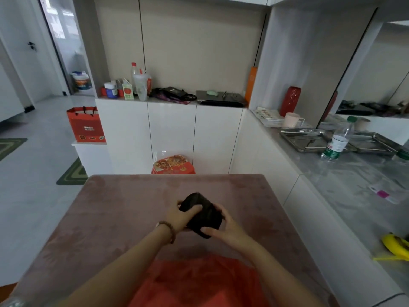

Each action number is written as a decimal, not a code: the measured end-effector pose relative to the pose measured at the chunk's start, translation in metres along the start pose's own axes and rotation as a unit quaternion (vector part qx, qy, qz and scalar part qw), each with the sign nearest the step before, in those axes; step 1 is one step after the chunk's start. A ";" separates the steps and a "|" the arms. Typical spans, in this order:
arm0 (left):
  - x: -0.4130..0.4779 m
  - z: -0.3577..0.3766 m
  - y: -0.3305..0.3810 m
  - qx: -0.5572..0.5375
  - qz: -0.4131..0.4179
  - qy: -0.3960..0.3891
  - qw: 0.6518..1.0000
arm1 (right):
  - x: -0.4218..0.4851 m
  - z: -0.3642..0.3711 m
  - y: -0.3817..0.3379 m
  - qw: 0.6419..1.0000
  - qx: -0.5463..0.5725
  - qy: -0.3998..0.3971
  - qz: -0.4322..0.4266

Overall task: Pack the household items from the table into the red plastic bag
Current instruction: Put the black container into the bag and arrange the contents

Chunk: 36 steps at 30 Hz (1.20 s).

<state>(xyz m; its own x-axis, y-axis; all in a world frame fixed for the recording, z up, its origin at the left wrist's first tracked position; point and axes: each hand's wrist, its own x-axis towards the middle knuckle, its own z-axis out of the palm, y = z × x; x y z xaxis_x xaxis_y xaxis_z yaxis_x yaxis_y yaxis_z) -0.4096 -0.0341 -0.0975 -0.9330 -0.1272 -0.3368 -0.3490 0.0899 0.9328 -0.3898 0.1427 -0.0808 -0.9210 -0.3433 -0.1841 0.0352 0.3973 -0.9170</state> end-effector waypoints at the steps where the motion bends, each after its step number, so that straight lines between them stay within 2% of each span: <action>1: -0.015 -0.005 0.014 -0.030 -0.008 -0.021 0.999 | -0.010 -0.004 -0.015 1.000 -0.012 0.004 -0.024; 6: -0.109 -0.027 0.063 -0.080 0.010 -0.076 0.994 | -0.078 -0.018 -0.089 0.992 -0.057 0.000 -0.116; 8: -0.154 -0.036 0.076 -0.048 0.037 -0.086 0.994 | -0.113 -0.018 -0.112 0.987 -0.090 -0.017 -0.133; 11: -0.223 -0.045 0.091 0.057 0.086 -0.106 0.989 | -0.168 -0.007 -0.137 0.980 -0.129 -0.029 -0.151; 15: -0.300 -0.055 0.095 0.061 0.161 -0.126 0.977 | -0.239 0.010 -0.154 0.982 -0.068 0.019 -0.174; 17: -0.332 -0.068 0.084 0.033 0.174 -0.119 0.977 | -0.272 0.017 -0.151 0.989 0.013 0.021 -0.144; 19: -0.356 -0.084 0.064 0.132 0.176 -0.081 0.972 | -0.300 0.027 -0.138 0.990 0.101 -0.009 -0.096; 22: -0.384 -0.107 0.019 0.298 0.163 -0.043 0.939 | -0.331 0.050 -0.108 0.982 0.181 -0.059 -0.004; 24: -0.399 -0.113 -0.015 0.413 0.138 -0.015 0.900 | -0.342 0.068 -0.086 0.967 0.229 -0.083 0.073; 26: -0.410 -0.112 -0.051 0.546 0.091 0.018 0.833 | -0.347 0.086 -0.069 0.948 0.265 -0.085 0.154; 27: -0.414 -0.109 -0.065 0.583 0.066 0.033 0.809 | -0.347 0.094 -0.062 0.938 0.283 -0.079 0.187; 28: -0.416 -0.107 -0.076 0.589 0.048 0.050 0.805 | -0.347 0.102 -0.057 0.927 0.301 -0.071 0.212; 30: -0.414 -0.115 -0.085 0.527 0.040 0.101 0.843 | -0.344 0.118 -0.053 0.912 0.325 -0.066 0.241; 32: -0.408 -0.131 -0.079 0.436 0.068 0.154 0.884 | -0.339 0.132 -0.053 0.904 0.338 -0.066 0.253; 34: -0.403 -0.146 -0.067 0.352 0.115 0.211 0.905 | -0.332 0.144 -0.057 0.902 0.347 -0.055 0.252; 36: -0.400 -0.154 -0.055 0.316 0.139 0.236 0.908 | -0.324 0.154 -0.062 0.904 0.354 -0.047 0.236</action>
<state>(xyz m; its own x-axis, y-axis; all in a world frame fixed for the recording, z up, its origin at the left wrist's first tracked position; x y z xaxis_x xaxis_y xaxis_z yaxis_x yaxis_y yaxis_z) -0.0034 -0.1405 0.0062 -0.9028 -0.4089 0.1329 -0.2256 0.7136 0.6632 -0.0336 0.0980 -0.0186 -0.7024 -0.3614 -0.6132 0.6860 -0.1137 -0.7187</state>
